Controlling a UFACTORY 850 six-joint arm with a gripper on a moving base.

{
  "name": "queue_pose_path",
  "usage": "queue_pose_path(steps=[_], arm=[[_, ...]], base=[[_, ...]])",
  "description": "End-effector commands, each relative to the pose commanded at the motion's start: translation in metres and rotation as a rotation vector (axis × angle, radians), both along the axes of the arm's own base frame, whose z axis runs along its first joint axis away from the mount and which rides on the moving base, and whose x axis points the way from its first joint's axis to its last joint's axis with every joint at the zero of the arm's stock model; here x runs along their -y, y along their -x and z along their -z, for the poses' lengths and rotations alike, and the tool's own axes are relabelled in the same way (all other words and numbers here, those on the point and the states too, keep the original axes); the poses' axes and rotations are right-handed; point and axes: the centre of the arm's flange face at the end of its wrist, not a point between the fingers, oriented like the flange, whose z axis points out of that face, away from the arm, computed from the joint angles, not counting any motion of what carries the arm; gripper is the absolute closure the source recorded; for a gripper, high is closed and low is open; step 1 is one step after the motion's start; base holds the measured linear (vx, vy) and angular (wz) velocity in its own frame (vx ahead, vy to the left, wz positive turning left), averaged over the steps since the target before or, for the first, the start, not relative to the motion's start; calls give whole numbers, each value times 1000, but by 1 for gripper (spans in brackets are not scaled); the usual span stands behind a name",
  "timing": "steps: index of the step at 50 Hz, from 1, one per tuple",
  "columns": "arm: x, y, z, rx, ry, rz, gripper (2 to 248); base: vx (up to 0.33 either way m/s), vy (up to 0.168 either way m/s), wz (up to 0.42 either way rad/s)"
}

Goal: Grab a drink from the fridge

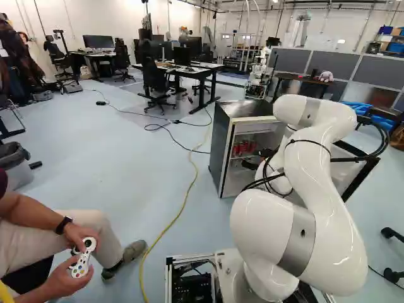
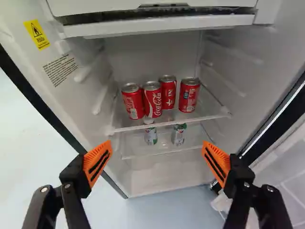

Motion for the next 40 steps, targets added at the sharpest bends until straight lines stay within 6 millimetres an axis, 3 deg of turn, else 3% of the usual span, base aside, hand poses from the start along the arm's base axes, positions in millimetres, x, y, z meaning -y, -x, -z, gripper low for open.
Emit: queue_pose_path(steps=[40], arm=[[3,-42,11,51,38,-39,3]], base=[[0,0,0]])
